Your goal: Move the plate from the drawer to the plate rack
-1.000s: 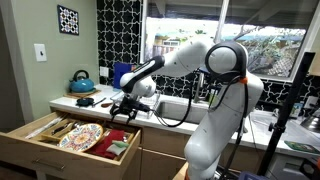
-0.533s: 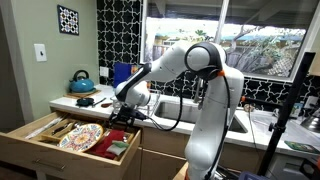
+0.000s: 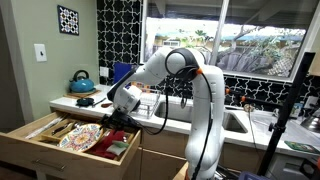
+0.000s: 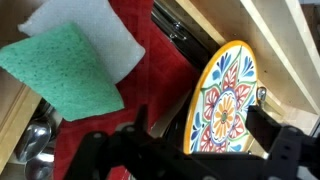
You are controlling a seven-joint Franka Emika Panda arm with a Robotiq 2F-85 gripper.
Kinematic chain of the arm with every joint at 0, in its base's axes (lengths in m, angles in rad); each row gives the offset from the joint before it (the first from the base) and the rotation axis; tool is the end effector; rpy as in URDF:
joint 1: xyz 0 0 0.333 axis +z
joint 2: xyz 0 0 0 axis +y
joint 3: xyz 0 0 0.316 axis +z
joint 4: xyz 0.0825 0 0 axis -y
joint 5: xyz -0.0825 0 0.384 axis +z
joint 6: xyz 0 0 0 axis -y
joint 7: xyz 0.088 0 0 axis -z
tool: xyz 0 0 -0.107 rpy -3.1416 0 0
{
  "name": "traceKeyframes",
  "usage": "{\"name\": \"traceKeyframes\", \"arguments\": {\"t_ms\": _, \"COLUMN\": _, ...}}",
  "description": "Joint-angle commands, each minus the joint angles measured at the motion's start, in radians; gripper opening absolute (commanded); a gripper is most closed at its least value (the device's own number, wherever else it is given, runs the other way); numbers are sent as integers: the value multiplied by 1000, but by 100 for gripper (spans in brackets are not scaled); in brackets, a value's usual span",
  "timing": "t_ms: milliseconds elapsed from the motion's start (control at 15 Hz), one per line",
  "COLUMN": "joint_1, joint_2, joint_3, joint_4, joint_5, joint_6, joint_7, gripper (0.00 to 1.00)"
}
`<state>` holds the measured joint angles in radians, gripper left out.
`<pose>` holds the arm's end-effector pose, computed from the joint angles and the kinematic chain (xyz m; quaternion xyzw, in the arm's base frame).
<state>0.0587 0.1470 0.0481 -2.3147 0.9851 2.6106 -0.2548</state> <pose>0.5277 0.0384 0.2879 -0.9333 0.2251 -0.0843 0.2667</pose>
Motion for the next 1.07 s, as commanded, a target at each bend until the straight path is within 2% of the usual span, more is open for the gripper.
{"name": "traceKeyframes", "arguments": {"t_ms": 0, "joint_1": -21, "joint_2": 105, "joint_3": 23, "joint_4": 85, "joint_5": 70, "joint_6": 5, "joint_7": -36, "gripper": 100}}
{"name": "traceKeyframes", "arguments": {"t_ms": 667, "joint_1": -42, "joint_2": 277, "joint_3": 63, "joint_4": 238, "joint_5": 255, "joint_6": -16, "joint_7": -104, "gripper": 99}}
{"name": "traceKeyframes", "arguments": {"t_ms": 733, "joint_1": -43, "joint_2": 283, "joint_3": 64, "joint_4": 246, "joint_5": 274, "joint_6": -16, "joint_7": -115, "gripper": 91}}
{"name": "traceKeyframes", "arguments": {"t_ms": 867, "joint_1": -46, "joint_2": 285, "joint_3": 69, "joint_4": 255, "joint_5": 309, "joint_6": -26, "joint_7": -152, "gripper": 84}}
{"name": "traceKeyframes", "arguments": {"t_ms": 1000, "joint_1": -45, "joint_2": 286, "joint_3": 70, "joint_4": 263, "joint_5": 339, "joint_6": -35, "joint_7": -179, "gripper": 65}}
